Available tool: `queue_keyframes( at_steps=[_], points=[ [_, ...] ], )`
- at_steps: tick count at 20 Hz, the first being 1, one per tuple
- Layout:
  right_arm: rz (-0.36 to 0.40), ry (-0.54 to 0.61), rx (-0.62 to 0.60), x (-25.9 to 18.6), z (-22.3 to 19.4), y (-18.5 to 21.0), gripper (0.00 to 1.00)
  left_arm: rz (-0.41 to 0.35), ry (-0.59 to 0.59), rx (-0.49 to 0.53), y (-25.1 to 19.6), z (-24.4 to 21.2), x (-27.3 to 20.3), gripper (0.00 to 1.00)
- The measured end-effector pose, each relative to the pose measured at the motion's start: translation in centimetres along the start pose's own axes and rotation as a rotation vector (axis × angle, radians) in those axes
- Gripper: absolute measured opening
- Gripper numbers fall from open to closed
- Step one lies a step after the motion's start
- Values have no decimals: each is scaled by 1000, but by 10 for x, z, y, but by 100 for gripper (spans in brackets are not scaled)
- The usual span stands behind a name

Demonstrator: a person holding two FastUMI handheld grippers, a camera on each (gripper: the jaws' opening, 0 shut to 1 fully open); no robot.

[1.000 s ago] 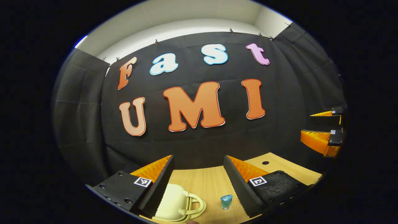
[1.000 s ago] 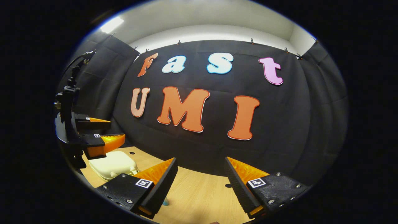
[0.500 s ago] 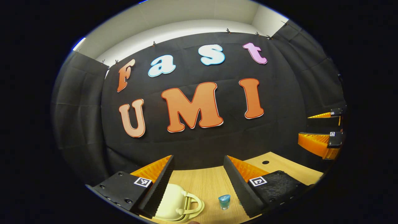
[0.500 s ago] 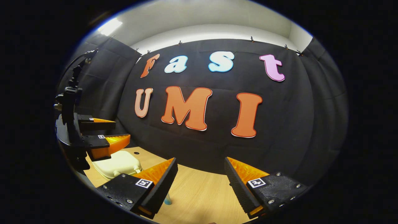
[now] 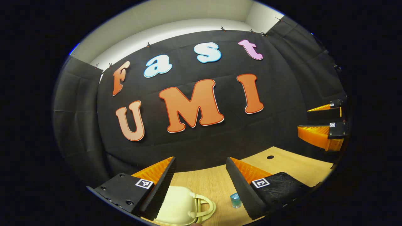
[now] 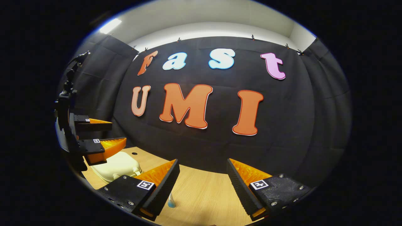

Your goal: First open the suitcase, pack the skin care products into it, and then close the suitcase.

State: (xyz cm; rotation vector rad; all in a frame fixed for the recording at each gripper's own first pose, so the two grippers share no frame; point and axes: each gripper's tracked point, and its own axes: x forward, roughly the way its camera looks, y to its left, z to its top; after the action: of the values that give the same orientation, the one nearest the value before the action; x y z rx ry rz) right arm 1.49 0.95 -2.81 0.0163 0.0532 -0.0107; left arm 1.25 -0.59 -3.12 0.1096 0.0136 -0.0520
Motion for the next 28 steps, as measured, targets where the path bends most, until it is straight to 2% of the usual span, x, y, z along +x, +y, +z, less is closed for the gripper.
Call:
queue_keyframes(
  at_steps=[5,11,15,24,25,28],
  points=[
    [-39,20,0,8,-2,7,95,-60,63,94,0,-44,12,98],
    [-55,64,-23,13,-13,10,95,-128,166,321,-11,-119,22,98],
    [-55,86,-35,16,-19,11,95,-218,258,442,-26,-180,22,96],
    [-85,106,-50,16,-26,6,95,-279,419,697,-23,-279,18,94],
    [-88,112,-51,15,-29,6,95,-278,423,731,-20,-285,17,90],
    [-91,129,-57,14,-36,8,95,-279,420,854,-21,-294,22,89]
  ],
)
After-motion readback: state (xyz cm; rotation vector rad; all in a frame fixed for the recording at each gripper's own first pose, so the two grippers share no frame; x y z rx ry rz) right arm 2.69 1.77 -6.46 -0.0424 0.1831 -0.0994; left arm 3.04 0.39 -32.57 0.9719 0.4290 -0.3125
